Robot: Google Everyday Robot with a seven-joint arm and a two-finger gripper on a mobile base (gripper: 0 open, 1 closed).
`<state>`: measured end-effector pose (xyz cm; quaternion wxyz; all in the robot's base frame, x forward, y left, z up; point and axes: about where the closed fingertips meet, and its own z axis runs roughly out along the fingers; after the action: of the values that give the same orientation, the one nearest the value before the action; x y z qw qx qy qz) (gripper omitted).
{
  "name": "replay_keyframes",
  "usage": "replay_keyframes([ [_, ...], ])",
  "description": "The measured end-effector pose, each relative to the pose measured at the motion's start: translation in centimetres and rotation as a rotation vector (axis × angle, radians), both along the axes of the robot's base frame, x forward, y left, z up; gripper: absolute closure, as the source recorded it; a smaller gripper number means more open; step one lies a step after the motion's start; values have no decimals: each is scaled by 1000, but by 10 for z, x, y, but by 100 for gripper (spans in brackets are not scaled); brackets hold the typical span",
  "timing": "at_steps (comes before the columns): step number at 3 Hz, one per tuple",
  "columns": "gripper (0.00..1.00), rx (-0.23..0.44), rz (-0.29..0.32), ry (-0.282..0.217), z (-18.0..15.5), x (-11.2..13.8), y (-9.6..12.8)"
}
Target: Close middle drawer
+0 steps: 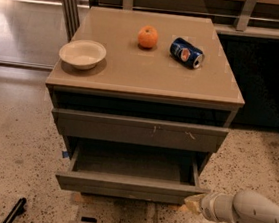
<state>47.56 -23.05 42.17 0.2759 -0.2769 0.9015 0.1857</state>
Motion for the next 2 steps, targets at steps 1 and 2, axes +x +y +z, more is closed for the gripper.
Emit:
replay_keyframes([
  [1,100,-49,-22,-76,15,25,-4],
  [2,100,-109,-26,-129,29,51,-9],
])
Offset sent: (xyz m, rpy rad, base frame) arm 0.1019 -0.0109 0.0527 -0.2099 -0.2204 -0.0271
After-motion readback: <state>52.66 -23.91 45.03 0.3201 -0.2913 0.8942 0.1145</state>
